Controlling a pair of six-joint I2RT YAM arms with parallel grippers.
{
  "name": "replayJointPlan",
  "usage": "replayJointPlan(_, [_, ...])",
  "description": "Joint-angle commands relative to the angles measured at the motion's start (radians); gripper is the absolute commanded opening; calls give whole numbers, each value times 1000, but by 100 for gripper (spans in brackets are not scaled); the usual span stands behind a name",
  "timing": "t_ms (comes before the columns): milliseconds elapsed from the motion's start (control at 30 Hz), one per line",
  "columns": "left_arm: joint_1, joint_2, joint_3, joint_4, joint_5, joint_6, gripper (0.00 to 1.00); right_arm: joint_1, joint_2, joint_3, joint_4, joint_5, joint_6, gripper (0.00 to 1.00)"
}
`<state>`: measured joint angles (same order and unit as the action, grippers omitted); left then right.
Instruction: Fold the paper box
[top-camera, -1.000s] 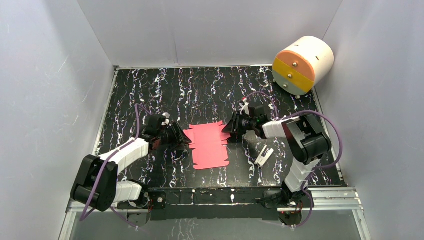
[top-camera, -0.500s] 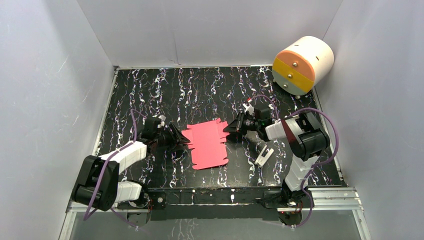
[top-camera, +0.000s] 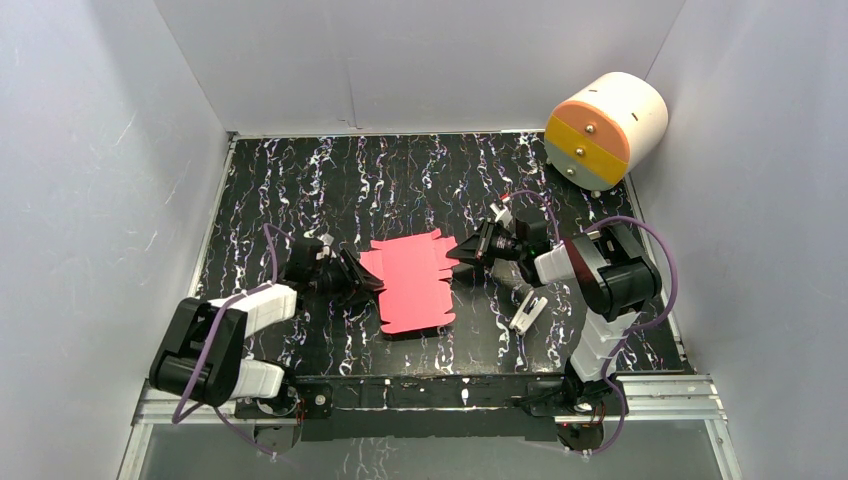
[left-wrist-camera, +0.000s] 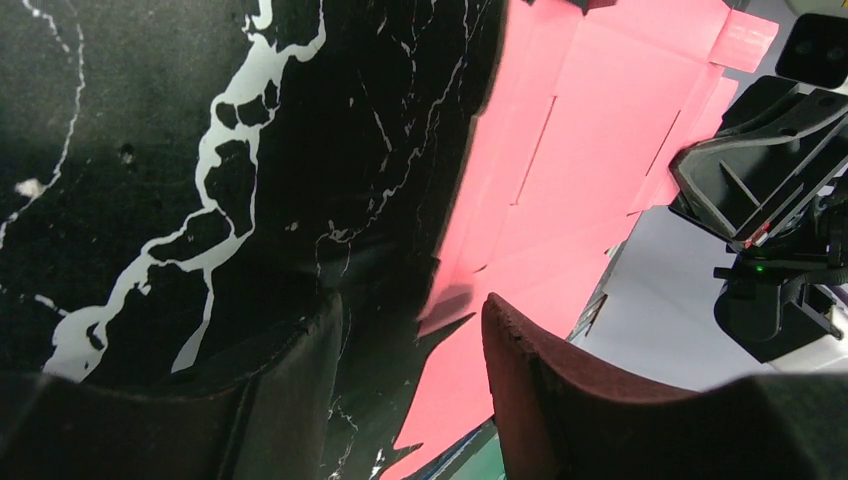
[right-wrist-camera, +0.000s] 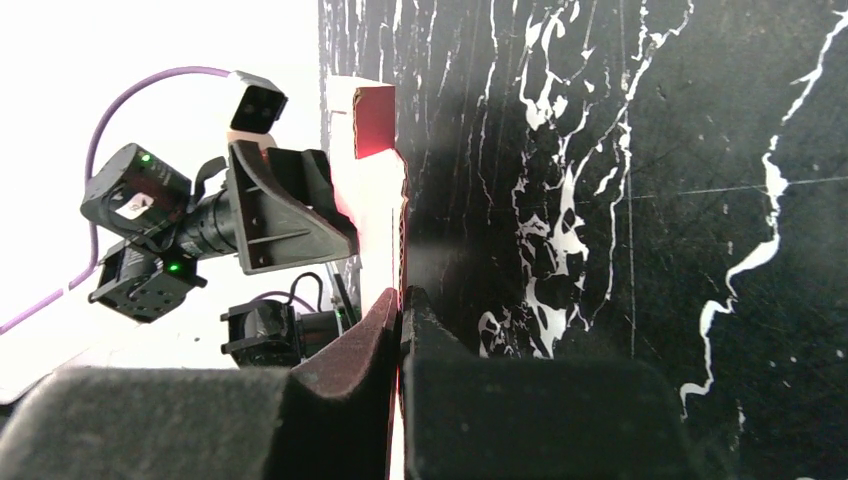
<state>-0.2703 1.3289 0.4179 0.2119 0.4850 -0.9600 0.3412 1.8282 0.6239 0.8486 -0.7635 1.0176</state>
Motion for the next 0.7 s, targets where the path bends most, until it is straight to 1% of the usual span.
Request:
replayJointPlan(0, [5,31,-9,95,53,-32,50,-5,-4,-6,99,-33,37,8])
replayJointPlan(100, [5,49,2,129,70,-40,47,-5,-7,-9,93,-26,31,9])
replayJointPlan(167, [6,52,5,142,74,-46,43,-6,-8,-11,85,-19,24,9])
replayJointPlan(367, [5,52,14,146,69,-47,24,-4,7,-13,74,-4,5,9])
replayJointPlan(533, [4,44,25,106,41,-37,13,-1,-5,-12,35,16,-24,9])
replayJointPlan(667, [-6,27,50,36,-2,-7,10,9,-38,9,-70,58,-79,9])
